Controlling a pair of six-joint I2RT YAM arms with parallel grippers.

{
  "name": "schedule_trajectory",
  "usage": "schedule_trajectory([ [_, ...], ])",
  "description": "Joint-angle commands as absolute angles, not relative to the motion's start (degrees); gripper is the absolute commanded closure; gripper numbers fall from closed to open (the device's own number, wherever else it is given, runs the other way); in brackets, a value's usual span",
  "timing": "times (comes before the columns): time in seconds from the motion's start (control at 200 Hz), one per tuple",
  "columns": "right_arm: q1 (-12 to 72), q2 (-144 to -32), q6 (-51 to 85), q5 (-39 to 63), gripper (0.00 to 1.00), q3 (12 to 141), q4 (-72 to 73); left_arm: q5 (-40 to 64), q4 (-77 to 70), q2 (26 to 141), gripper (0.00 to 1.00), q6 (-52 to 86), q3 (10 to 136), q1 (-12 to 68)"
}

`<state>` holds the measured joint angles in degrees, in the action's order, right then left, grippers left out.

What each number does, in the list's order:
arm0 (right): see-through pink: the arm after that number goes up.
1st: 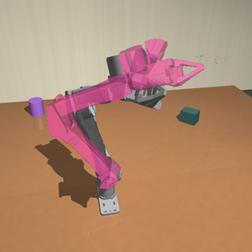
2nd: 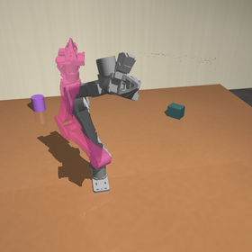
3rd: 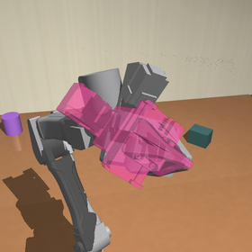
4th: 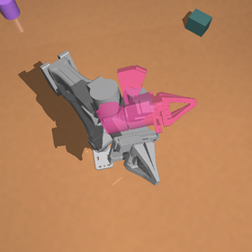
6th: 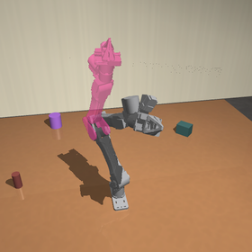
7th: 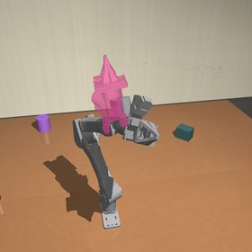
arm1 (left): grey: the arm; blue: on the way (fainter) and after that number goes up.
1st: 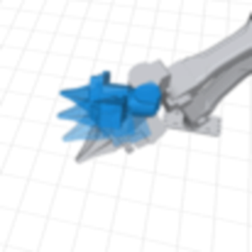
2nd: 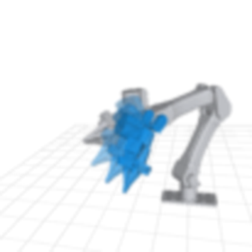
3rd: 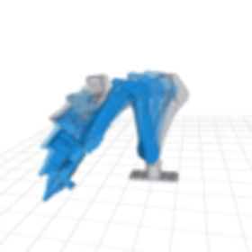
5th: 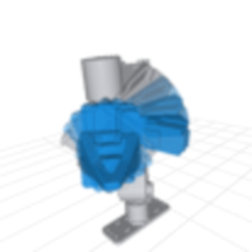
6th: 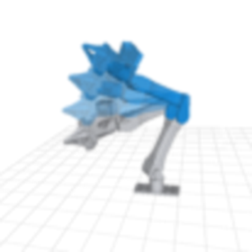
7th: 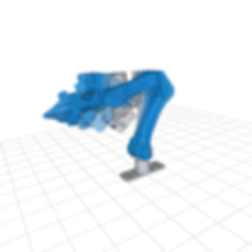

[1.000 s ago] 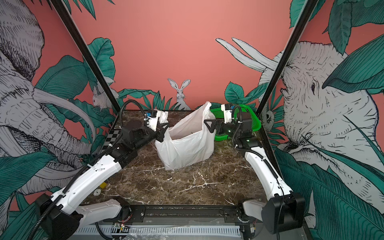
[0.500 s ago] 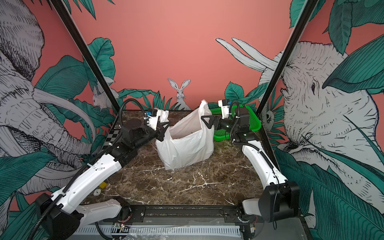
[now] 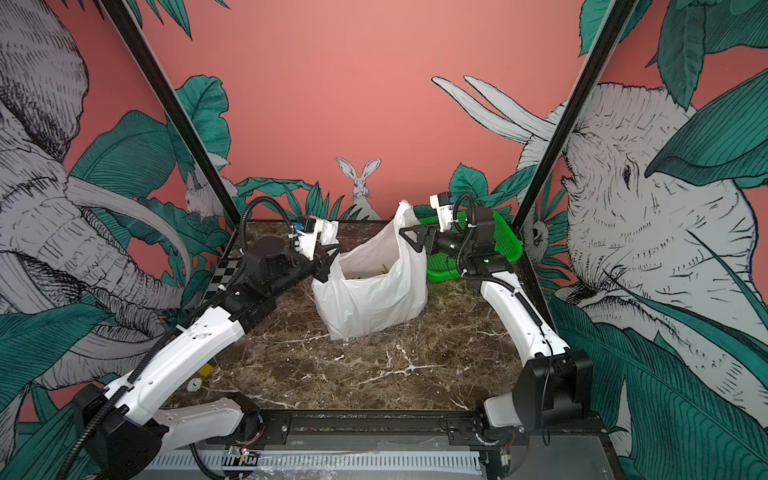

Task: Place the pineapple into a plastic bag & tie a knot
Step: Cross the plastic bag at the center of the board.

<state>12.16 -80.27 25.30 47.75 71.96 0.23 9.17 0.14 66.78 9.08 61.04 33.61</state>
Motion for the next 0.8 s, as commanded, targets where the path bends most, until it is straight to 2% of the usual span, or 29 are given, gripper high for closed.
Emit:
schedule_trajectory([
  [0.0,12.43,-74.73,19.35,43.72,0.05,74.44,-5.26,9.56,-0.79,66.30,1.00,9.45,62.86,33.31],
  [0.22,12.40,-71.93,12.35,36.31,0.01,79.18,-13.73,9.71,-1.00,66.12,1.00,9.66,62.58,33.27],
  [0.565,12.23,-75.94,11.37,33.02,0.02,83.64,-11.74,10.55,-1.40,66.38,1.00,9.87,62.58,33.31],
  [0.685,12.22,-78.21,13.42,34.97,0.12,84.81,-9.11,10.72,-1.29,66.36,1.00,9.95,62.67,33.31],
  [0.79,12.22,-79.66,15.02,37.35,0.30,86.58,-7.88,10.96,-1.25,66.47,1.00,9.94,62.75,33.31],
])
